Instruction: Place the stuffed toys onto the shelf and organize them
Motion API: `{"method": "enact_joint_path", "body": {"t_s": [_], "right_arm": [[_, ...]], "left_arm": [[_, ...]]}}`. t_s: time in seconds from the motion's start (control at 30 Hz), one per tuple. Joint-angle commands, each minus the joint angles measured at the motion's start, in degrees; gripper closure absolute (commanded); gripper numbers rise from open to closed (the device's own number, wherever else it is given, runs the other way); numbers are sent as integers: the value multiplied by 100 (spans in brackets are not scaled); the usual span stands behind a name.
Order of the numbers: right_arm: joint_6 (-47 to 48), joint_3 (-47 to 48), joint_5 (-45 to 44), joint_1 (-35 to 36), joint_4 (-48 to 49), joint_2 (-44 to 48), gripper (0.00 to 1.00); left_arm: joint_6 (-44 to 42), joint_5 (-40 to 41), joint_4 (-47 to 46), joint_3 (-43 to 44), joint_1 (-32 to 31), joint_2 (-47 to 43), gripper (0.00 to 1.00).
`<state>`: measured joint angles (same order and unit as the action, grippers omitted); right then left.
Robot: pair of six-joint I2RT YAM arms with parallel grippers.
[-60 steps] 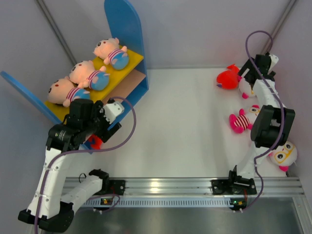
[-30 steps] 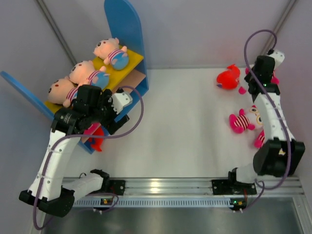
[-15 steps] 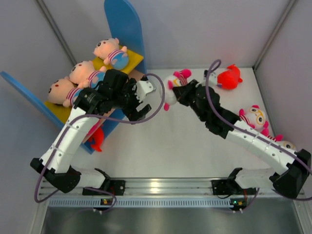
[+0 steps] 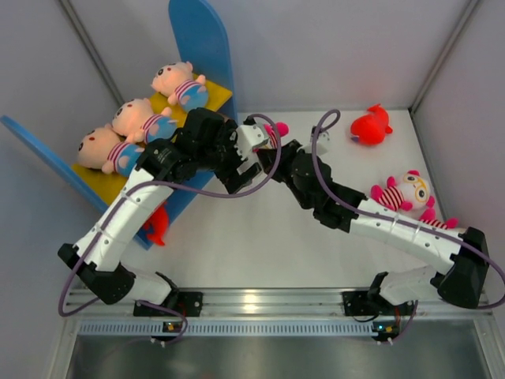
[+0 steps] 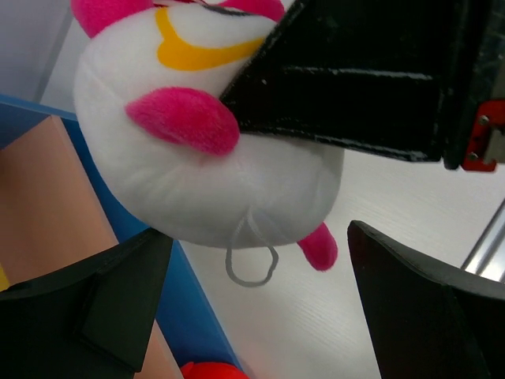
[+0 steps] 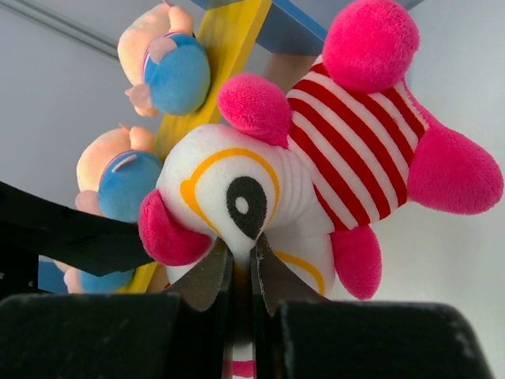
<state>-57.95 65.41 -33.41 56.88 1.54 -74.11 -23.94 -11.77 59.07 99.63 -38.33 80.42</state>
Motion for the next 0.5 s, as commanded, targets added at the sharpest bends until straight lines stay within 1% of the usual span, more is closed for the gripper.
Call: {"method": "enact_joint_path", "body": {"t_s": [0.0,0.1,0.13,0.2,0.23,0.27,0.3,0.33,0.37,0.4,0.43,0.47], "right_arm": [[-286,358,316,174,505,-113,100],[-427,315,545,244,549,-157,100],[-445,280,581,253,523,-139,100],[-497,157,686,288,584,-69,100],[-498,139,730,306,602,-60,100],[-471,122,800,306,584,-8,100],[-323,95,844,306,610,27,100],[-209,95,897,306,619,36,100],[-34,112,976,315,602,71,97],[334,130,1168,297,436,98,93],[459,130,1266,201,278,133,85],[600,113,1623,113,146,264,63]], "left_arm": [[118,561,-913,-189,-8,-79,1],[83,991,-1327,-497,-8,-132,2],[57,1114,-1397,-559,-8,-150,12],[-66,1081,-1486,-638,1,-176,30],[-110,950,-1486,-656,1,-176,41],[-119,896,-1486,-682,1,-185,68],[-128,861,-1477,-726,1,-194,87],[-102,895,-1486,-744,-8,-185,100],[-67,878,-1486,-752,0,-194,100],[-84,843,-1477,-805,35,-220,100],[-93,808,-1477,-831,53,-255,100],[-119,686,-1477,-875,79,-290,100]]}}
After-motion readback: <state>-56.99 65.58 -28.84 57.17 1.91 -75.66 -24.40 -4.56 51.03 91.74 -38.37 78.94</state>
